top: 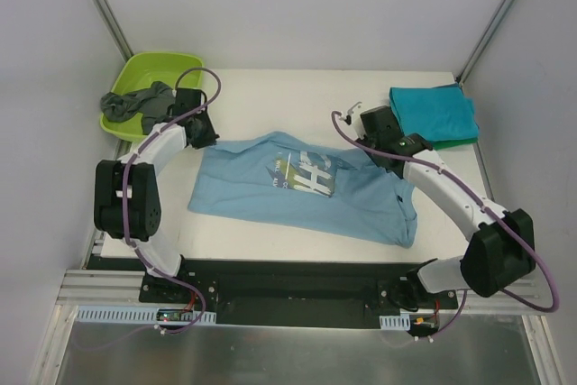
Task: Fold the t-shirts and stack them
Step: Fold the other side of the tshirt into a rectangle, then rotate the tshirt 90 degrees, then grab the bottom of the folded rectangular tshirt with both arms, then fold the folded rectangular tshirt in 1/3 of the way
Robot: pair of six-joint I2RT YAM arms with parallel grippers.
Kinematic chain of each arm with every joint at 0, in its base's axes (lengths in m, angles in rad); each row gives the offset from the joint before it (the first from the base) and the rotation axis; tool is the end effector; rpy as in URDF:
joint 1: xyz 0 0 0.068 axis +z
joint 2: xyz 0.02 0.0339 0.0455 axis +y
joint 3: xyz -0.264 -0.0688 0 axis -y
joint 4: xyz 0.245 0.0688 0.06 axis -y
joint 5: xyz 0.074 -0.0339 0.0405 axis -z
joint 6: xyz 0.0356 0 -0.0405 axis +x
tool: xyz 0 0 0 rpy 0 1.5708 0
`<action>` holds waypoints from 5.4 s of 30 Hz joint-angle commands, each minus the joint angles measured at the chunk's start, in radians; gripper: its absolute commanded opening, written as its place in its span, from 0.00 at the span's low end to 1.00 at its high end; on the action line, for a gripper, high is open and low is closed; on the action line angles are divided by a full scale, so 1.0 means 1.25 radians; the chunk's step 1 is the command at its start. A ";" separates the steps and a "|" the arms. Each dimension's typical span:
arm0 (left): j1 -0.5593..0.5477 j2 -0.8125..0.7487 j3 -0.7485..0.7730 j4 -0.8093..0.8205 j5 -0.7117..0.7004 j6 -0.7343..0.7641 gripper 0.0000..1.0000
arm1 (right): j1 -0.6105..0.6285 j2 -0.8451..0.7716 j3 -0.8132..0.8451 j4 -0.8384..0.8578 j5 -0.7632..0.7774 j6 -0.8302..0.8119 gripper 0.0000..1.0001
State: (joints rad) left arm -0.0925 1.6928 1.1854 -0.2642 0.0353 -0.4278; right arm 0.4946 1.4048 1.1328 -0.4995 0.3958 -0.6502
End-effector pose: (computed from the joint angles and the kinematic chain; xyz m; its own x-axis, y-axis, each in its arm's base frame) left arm 0.3722 -0.0358 0.2325 -0.6805 -0.3533 -0.6420 -0.1811 0.9300 -0.3198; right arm 0.2750 0.1327 0.2913 -0.3706 -0.8345 -0.4079 -0.5265 0.5505 -0.6479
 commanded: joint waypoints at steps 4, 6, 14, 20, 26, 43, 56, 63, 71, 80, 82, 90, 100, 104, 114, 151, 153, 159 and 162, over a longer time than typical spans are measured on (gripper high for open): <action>0.011 -0.095 -0.024 0.032 -0.083 0.021 0.00 | 0.022 -0.095 -0.037 -0.119 0.018 0.069 0.00; 0.015 -0.107 -0.021 0.032 -0.091 0.020 0.00 | 0.028 -0.105 -0.041 -0.133 0.033 0.081 0.00; 0.024 -0.118 -0.039 0.032 -0.076 0.024 0.00 | 0.063 -0.083 -0.009 -0.284 0.092 0.208 0.00; 0.030 -0.100 -0.051 0.031 -0.066 0.017 0.00 | 0.112 -0.061 -0.013 -0.392 0.098 0.297 0.03; 0.030 -0.098 -0.071 0.021 -0.101 0.013 0.00 | 0.149 -0.021 -0.043 -0.435 0.044 0.424 0.05; -0.001 -0.187 -0.032 -0.038 0.053 -0.023 0.99 | 0.193 -0.111 -0.051 -0.321 0.014 0.601 0.97; -0.115 0.012 -0.044 -0.023 0.144 -0.048 0.99 | -0.050 -0.055 -0.224 -0.013 -0.245 0.902 0.96; -0.116 -0.053 -0.248 -0.026 0.071 -0.113 0.99 | -0.062 0.207 -0.086 0.024 -0.277 0.838 0.96; -0.267 -0.272 -0.465 -0.027 0.200 -0.274 0.99 | -0.102 0.718 0.578 -0.091 -0.427 0.640 0.96; -0.570 -0.272 -0.254 -0.051 0.166 -0.215 0.99 | -0.120 0.807 0.953 -0.034 -0.469 0.434 0.96; -0.573 -0.299 -0.251 -0.056 0.143 -0.206 0.99 | -0.115 0.703 0.834 0.064 -0.492 0.410 0.96; -0.552 -0.459 -0.324 -0.139 -0.048 -0.239 0.99 | -0.030 0.476 0.652 -0.138 -0.361 0.245 0.96; -0.418 -0.504 -0.484 -0.164 0.055 -0.246 0.96 | 0.205 0.017 -0.058 -0.005 -0.322 0.519 0.97; -0.418 -0.473 -0.502 -0.157 0.090 -0.236 0.81 | 0.312 -0.028 -0.154 -0.030 -0.244 0.759 0.98; -0.419 -0.449 -0.567 -0.118 0.099 -0.243 0.61 | 0.404 0.011 -0.266 0.100 -0.252 0.983 0.79; -0.479 -0.714 -0.533 -0.147 0.151 -0.280 0.00 | 0.432 -0.282 -0.451 0.178 -0.409 0.972 0.00; -0.478 -0.679 -0.486 -0.143 0.101 -0.263 0.00 | 0.379 -0.282 -0.405 0.170 -0.401 0.924 0.00; -0.391 -0.530 -0.340 -0.047 0.058 -0.203 0.00 | 0.243 -0.207 -0.246 0.144 -0.395 0.750 0.00; -0.348 -0.437 -0.272 0.007 0.086 -0.157 0.00 | 0.184 -0.134 -0.162 0.141 -0.387 0.690 0.00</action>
State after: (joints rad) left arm -0.5827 1.0412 0.7441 -0.3668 0.1471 -0.7166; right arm 0.7956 1.1500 0.8051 -0.3054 -0.1154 0.3714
